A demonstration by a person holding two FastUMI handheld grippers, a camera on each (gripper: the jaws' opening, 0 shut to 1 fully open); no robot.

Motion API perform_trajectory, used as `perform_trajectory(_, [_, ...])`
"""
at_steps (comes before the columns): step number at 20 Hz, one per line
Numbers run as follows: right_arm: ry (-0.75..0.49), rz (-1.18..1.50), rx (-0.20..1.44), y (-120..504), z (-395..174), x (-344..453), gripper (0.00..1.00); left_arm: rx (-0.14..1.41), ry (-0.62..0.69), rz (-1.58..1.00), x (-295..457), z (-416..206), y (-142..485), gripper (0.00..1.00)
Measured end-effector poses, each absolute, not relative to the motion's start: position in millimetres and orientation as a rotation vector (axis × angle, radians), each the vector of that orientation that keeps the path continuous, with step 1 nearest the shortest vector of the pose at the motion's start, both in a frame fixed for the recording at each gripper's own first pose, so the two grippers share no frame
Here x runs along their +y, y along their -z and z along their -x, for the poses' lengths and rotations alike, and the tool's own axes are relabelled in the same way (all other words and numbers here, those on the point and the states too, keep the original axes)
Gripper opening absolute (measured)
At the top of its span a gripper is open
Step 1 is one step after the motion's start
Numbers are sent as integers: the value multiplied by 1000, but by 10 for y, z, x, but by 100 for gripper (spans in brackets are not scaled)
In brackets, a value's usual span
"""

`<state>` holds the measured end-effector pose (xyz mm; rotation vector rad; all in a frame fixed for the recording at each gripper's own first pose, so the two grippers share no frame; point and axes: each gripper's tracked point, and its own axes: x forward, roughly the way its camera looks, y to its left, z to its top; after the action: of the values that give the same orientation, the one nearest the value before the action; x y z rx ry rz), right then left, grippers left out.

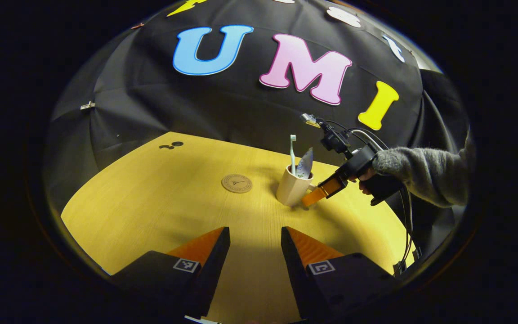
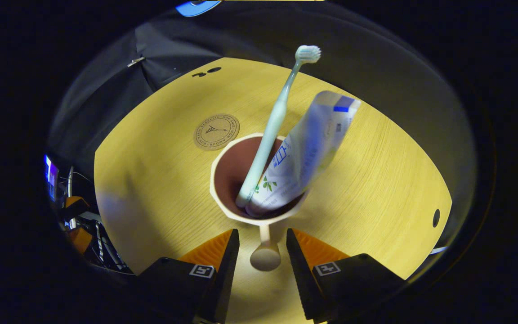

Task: Put the toothbrush and toothpaste on the desktop into the cup, then pick up the cup and place it on the coaster on the desktop.

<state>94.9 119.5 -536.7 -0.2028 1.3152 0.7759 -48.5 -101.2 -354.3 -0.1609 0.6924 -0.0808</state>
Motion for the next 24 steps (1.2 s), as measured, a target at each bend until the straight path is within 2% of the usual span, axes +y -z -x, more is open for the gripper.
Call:
perform_trajectory(5, [-774,239,1341,5461,-1006,1262,65,699,61,136,-921,489,3583,73])
perform_trajectory(6, [-770,260,1341,5502,-1014,1263,74,698,60,135,-912,488,3581,73])
perform_trajectory(7, [-769,277,1350,5507,-1001,1249,55,695,59,133,-900,475,3586,73])
perform_trajectory(8, [-766,293,1356,5529,-981,1236,53,696,59,133,-897,464,3587,73])
perform_trajectory(10, [-755,305,1369,5568,-976,1223,29,694,63,134,-881,448,3589,73])
perform_trajectory(11, [-756,305,1370,5543,-969,1211,28,694,66,133,-870,439,3593,73])
perform_trajectory(12, [-754,311,1368,5550,-972,1210,32,695,68,132,-857,432,3594,73])
perform_trajectory(14, [-757,317,1361,5517,-964,1196,31,693,73,134,-833,396,3592,74])
perform_trajectory(15, [-754,315,1357,5483,-972,1176,25,689,78,135,-822,376,3591,74])
perform_trajectory(16, [-751,302,1356,5450,-972,1187,30,686,84,136,-816,346,3584,73])
perform_trajectory(24, [-700,250,1320,5056,-1106,1406,30,682,126,158,-619,228,3543,73])
